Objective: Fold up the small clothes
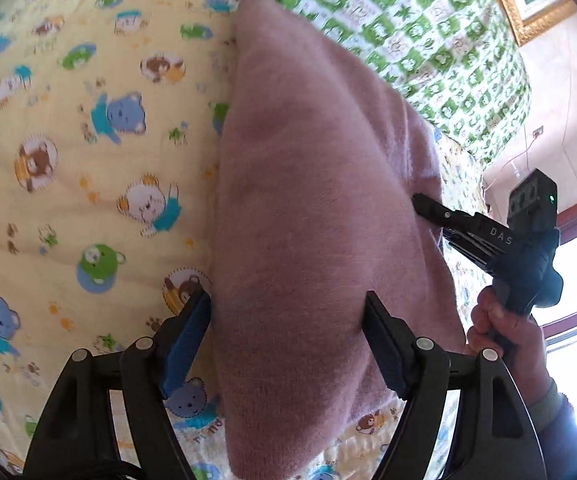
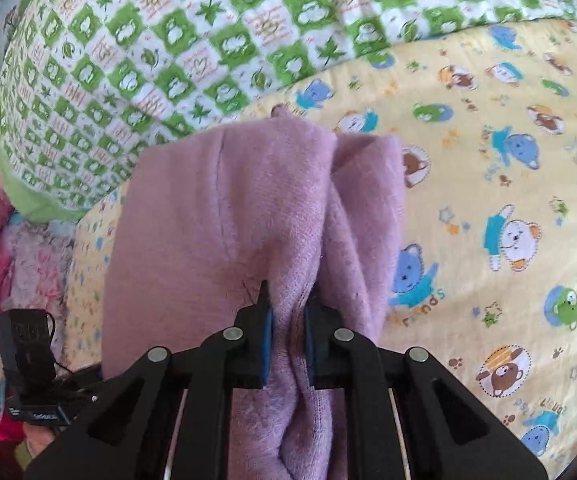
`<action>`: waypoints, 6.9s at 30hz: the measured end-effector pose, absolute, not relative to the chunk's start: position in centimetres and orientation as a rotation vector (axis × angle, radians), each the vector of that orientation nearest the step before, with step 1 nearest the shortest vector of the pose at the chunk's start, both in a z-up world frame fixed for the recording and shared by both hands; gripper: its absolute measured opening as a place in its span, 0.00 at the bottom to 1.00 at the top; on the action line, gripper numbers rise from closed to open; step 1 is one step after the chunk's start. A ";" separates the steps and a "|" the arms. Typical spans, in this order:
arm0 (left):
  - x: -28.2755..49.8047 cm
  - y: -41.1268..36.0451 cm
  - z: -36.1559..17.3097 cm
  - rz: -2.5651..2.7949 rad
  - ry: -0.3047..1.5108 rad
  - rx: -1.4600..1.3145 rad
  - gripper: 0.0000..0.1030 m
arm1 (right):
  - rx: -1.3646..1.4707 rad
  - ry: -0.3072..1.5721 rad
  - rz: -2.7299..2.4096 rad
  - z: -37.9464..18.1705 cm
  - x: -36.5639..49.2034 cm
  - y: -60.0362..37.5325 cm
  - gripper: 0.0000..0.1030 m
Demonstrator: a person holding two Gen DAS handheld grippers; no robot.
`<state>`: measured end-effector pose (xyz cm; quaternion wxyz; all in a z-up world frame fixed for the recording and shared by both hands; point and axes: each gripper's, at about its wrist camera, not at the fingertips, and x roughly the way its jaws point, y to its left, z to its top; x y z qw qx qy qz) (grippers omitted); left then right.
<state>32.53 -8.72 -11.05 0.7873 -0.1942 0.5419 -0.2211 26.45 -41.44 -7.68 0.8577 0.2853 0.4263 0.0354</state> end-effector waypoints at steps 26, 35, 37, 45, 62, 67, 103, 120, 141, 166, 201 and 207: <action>31.9 -7.3 -11.3 -0.483 1.211 -0.470 0.79 | 0.629 0.974 -0.033 -9.9 18.7 -39.7 0.82; 32.6 -9.0 -13.2 -0.516 1.240 -0.439 0.54 | 0.787 0.966 0.072 -11.8 18.3 -40.6 0.39; 32.7 -9.0 -13.3 -0.548 1.249 -0.479 0.46 | 0.819 0.960 0.080 -11.9 18.1 -40.7 0.33; 30.9 -7.8 -9.6 -0.603 1.155 -0.488 0.30 | 0.851 0.890 0.142 -8.7 16.4 -40.3 0.24; 20.5 -1.9 -9.8 -0.583 1.164 -0.485 0.25 | 0.794 1.010 0.248 -9.4 10.9 -32.6 0.23; 20.5 -1.6 -11.7 -0.596 1.219 -0.492 0.36 | 0.772 1.045 0.217 -10.8 10.6 -32.7 0.28; 33.4 -3.8 -10.4 -0.521 1.137 -0.551 0.32 | 0.803 0.912 0.215 -10.1 21.8 -36.4 0.25; 33.0 -2.7 -10.1 -0.439 1.097 -0.326 0.48 | 0.639 0.924 0.175 -9.7 23.9 -35.4 0.42; 20.3 -4.2 -9.1 -0.496 1.074 -0.210 0.46 | 0.629 1.009 0.224 -9.9 13.3 -30.1 0.16; 10.8 -1.2 -6.4 -0.335 0.981 -0.131 0.69 | 0.419 0.901 0.144 -4.9 6.6 -25.6 0.44; 1.2 -1.7 1.9 -0.257 0.688 0.032 0.85 | 0.195 0.661 0.130 2.7 -2.1 -22.7 0.90; 1.9 -2.5 1.1 -0.257 0.688 0.033 0.89 | 0.169 0.636 0.123 2.8 -1.9 -23.3 0.99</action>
